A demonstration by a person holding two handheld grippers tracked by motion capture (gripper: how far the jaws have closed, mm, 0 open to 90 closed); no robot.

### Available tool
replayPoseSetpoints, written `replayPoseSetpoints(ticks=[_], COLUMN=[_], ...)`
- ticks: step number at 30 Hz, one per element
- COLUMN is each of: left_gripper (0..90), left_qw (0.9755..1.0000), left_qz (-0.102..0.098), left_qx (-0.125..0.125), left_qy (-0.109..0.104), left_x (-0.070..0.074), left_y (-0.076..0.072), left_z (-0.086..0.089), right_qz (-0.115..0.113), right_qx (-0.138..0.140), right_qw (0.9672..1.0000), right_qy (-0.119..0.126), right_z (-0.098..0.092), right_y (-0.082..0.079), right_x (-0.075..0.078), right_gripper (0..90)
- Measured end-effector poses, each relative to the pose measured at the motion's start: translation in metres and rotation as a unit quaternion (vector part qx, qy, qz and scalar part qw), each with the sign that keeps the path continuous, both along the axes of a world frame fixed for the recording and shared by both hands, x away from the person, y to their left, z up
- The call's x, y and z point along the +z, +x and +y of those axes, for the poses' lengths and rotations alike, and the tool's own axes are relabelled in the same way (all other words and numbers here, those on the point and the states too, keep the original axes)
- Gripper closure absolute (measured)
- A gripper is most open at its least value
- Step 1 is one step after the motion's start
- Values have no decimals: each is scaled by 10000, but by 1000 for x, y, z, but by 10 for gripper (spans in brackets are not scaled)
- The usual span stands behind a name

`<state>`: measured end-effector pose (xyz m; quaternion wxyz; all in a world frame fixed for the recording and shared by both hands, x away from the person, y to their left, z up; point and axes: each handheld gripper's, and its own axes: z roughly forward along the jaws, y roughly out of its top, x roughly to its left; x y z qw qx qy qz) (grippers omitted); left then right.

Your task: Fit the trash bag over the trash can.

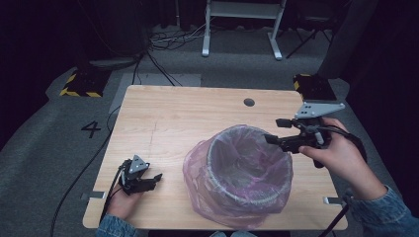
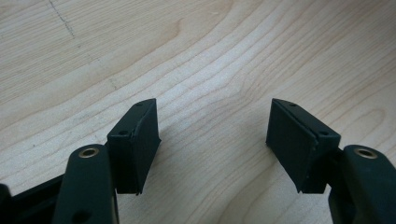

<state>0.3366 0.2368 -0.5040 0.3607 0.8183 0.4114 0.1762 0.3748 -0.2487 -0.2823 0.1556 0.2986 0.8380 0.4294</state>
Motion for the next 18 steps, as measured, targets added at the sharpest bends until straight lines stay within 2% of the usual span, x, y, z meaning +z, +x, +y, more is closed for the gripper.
replayPoseSetpoints(ticks=[10,13,18], left_gripper=[340,340,339], left_qw=[10000,10000,10000], left_qz=[9,7,5], left_qx=[5,4,6], left_qy=[-6,-2,5], left_x=[0,0,0], left_y=[0,0,0], left_z=[0,0,0], right_qz=[-201,-268,-320], right_qx=[-577,-734,-843], right_qw=[9976,9963,9952], right_qy=[315,370,386], right_z=[-52,-64,-76], right_y=[-10,-15,-23], right_x=[-6,-7,-7], right_gripper=[305,304,301])
